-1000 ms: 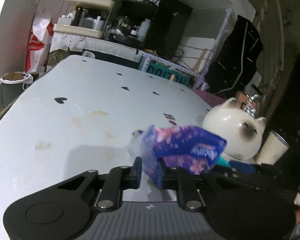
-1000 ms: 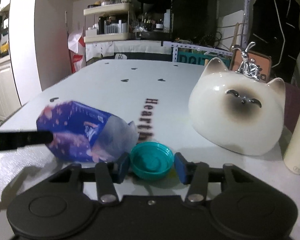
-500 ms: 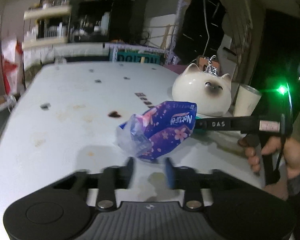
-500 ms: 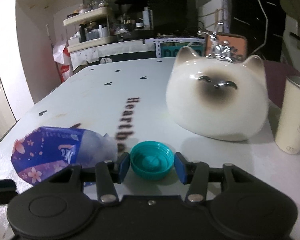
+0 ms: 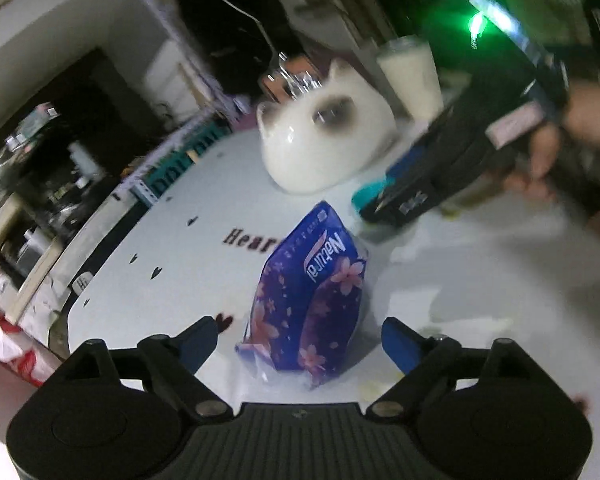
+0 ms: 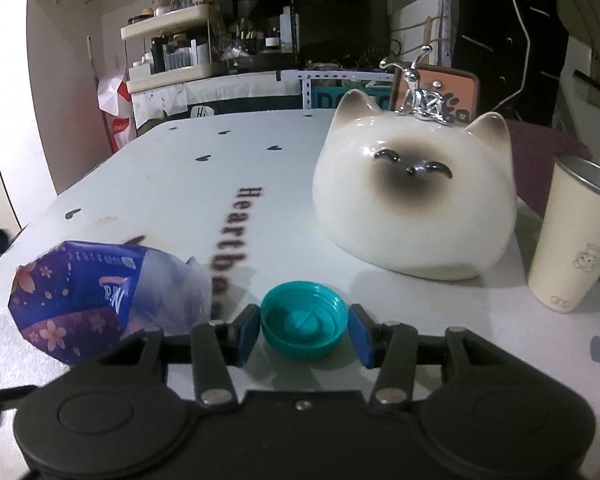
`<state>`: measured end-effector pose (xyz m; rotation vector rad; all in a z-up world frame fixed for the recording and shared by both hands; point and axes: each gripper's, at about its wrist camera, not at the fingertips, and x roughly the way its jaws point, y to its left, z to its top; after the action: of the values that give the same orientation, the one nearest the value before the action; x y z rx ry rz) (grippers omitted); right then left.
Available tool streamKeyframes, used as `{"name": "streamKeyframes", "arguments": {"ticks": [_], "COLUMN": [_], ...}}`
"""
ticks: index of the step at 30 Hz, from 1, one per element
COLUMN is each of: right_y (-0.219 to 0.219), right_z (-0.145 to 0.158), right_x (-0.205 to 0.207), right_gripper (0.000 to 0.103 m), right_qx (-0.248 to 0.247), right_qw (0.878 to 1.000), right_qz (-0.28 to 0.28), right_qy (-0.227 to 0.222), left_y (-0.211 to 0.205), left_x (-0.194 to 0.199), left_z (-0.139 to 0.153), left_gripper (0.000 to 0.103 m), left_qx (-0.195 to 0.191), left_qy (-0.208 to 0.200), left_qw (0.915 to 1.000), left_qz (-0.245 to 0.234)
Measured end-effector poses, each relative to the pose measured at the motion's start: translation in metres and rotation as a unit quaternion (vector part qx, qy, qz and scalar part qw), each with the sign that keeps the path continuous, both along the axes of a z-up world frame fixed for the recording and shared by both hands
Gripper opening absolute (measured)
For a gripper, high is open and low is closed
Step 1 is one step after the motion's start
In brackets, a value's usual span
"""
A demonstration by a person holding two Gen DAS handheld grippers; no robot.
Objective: Collect trash
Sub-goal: 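Lift the purple tissue pack with the left tool while the right tool lifts the teal cap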
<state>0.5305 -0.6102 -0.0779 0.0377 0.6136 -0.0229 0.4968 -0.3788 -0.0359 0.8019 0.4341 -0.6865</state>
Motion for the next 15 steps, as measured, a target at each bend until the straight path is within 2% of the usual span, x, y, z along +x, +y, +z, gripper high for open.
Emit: {"name": "streamKeyframes", "arguments": {"ticks": [7, 10, 13, 15], "right_y": [-0.004, -0.004, -0.006, -0.006], "right_z": [0.019, 0.024, 0.026, 0.026], "right_x": [-0.01, -0.013, -0.014, -0.014], "right_gripper": [0.049, 0.049, 0.049, 0.049], "right_qx": [0.012, 0.015, 0.019, 0.021], "right_qw": [1.0, 0.999, 0.999, 0.999], "right_qz": [0.009, 0.01, 0.011, 0.012], "right_qy": [-0.026, -0.034, -0.038, -0.039], "left_y": [-0.018, -0.028, -0.03, -0.027], "left_x": [0.031, 0.041, 0.05, 0.054], "left_z": [0.004, 0.001, -0.001, -0.003], "left_gripper": [0.089, 0.083, 0.058, 0.035], "left_qx": [0.007, 0.015, 0.002, -0.007], "left_qy": [0.038, 0.048, 0.089, 0.109], "left_qw": [0.9992, 0.9984, 0.9952, 0.9926], "left_qz": [0.008, 0.025, 0.039, 0.052]}}
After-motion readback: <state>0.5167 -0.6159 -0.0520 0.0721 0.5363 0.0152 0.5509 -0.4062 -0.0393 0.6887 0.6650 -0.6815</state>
